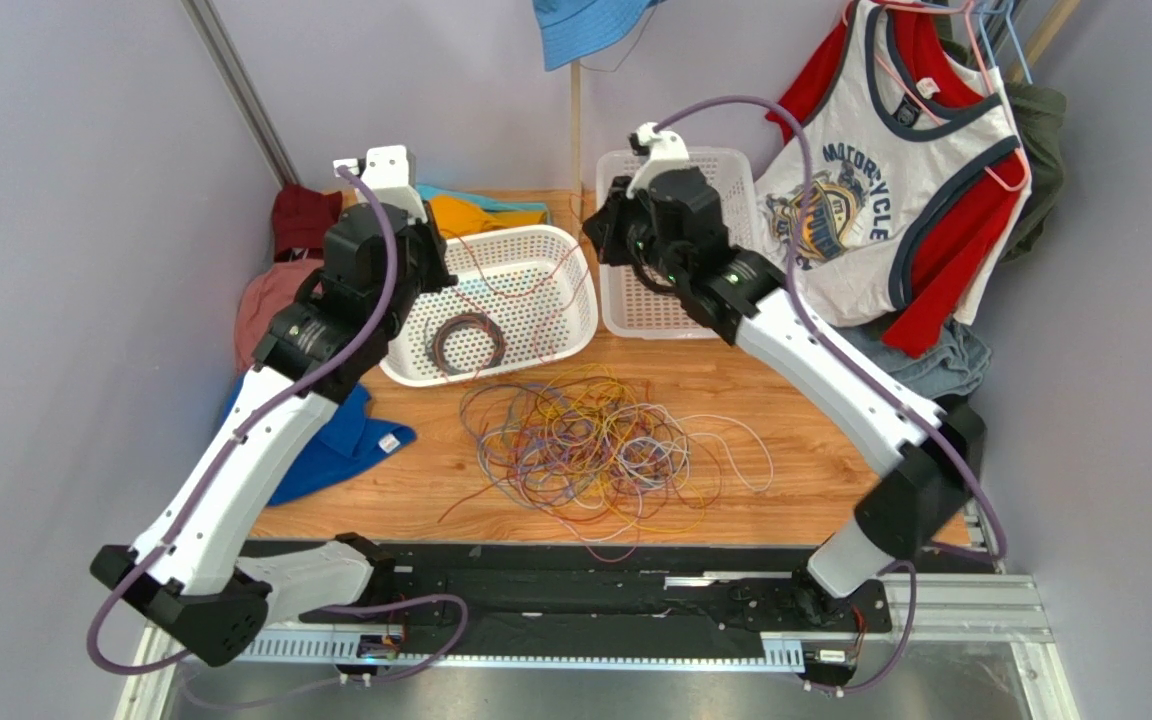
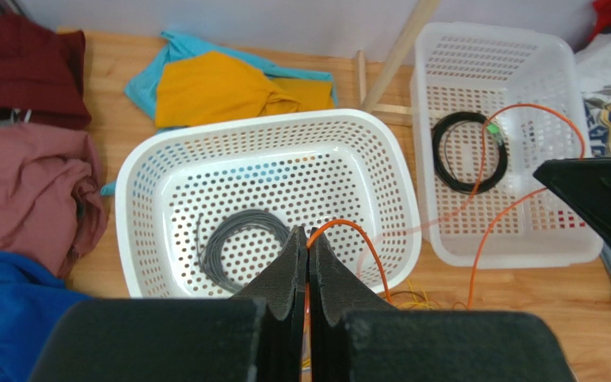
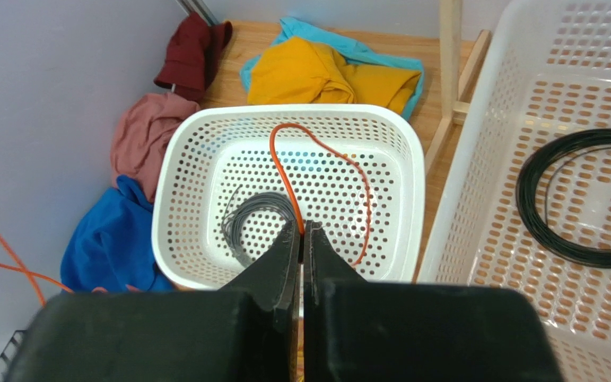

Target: Untangle the cables

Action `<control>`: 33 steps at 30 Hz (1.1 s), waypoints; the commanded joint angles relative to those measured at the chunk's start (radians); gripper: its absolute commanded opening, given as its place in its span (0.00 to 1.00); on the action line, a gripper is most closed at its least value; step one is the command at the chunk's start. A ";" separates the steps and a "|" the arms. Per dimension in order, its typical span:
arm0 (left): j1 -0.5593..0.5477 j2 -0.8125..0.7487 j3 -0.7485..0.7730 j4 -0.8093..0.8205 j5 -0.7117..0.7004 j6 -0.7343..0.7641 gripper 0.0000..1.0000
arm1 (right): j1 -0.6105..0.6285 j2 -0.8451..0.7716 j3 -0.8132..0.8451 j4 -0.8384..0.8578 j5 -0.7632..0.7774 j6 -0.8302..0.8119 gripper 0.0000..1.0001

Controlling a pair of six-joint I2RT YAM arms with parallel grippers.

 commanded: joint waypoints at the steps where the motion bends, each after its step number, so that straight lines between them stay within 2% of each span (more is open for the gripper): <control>1: 0.138 0.046 0.021 0.149 0.186 -0.108 0.00 | -0.012 0.170 0.202 0.085 -0.115 -0.016 0.00; 2: 0.181 0.069 0.030 0.160 0.206 -0.111 0.00 | -0.017 0.203 0.275 0.082 -0.123 -0.015 0.00; 7: 0.242 0.241 0.093 0.204 0.292 -0.122 0.00 | -0.055 0.399 0.442 0.053 -0.167 0.002 0.00; 11: 0.259 0.318 0.064 0.245 0.305 -0.151 0.00 | -0.066 0.522 0.440 0.074 -0.204 0.030 0.00; 15: 0.270 0.366 0.032 0.259 0.280 -0.156 0.00 | -0.068 0.534 0.364 0.107 -0.221 0.031 0.00; 17: 0.279 0.395 0.030 0.253 0.265 -0.157 0.00 | -0.066 0.528 0.315 0.122 -0.229 0.028 0.10; 18: 0.282 0.416 0.039 0.247 0.251 -0.156 0.01 | -0.064 0.523 0.308 0.118 -0.232 0.027 0.33; 19: 0.291 0.428 0.048 0.235 0.245 -0.157 0.10 | -0.064 0.519 0.305 0.099 -0.224 0.025 0.43; 20: 0.298 0.441 0.062 0.201 0.245 -0.160 0.37 | -0.060 0.510 0.298 0.093 -0.212 0.024 0.51; 21: 0.304 0.464 0.105 0.181 0.253 -0.163 0.49 | -0.057 0.476 0.286 0.093 -0.203 0.021 0.63; 22: 0.311 0.471 0.130 0.157 0.250 -0.164 0.57 | -0.055 0.456 0.264 0.102 -0.184 0.018 0.68; 23: 0.311 0.476 0.154 0.114 0.237 -0.164 0.74 | -0.045 0.439 0.258 0.096 -0.166 0.013 0.73; 24: 0.311 0.473 0.186 0.103 0.213 -0.153 0.77 | -0.040 0.400 0.253 0.079 -0.149 -0.002 0.80; 25: 0.311 0.467 0.196 0.097 0.205 -0.145 0.93 | -0.037 0.384 0.252 0.069 -0.131 -0.009 0.81; 26: 0.311 0.458 0.200 0.095 0.199 -0.139 0.99 | -0.032 0.372 0.250 0.055 -0.124 -0.010 0.82; 29: 0.311 0.407 0.199 0.081 0.179 -0.147 0.99 | -0.031 0.318 0.209 0.006 -0.097 0.001 0.82; 32: 0.308 0.328 0.106 0.107 0.242 -0.194 0.99 | -0.028 0.231 0.117 0.018 -0.055 0.025 0.80; 33: 0.304 0.274 0.073 0.124 0.287 -0.203 0.99 | -0.028 0.168 0.026 0.042 -0.058 0.037 0.78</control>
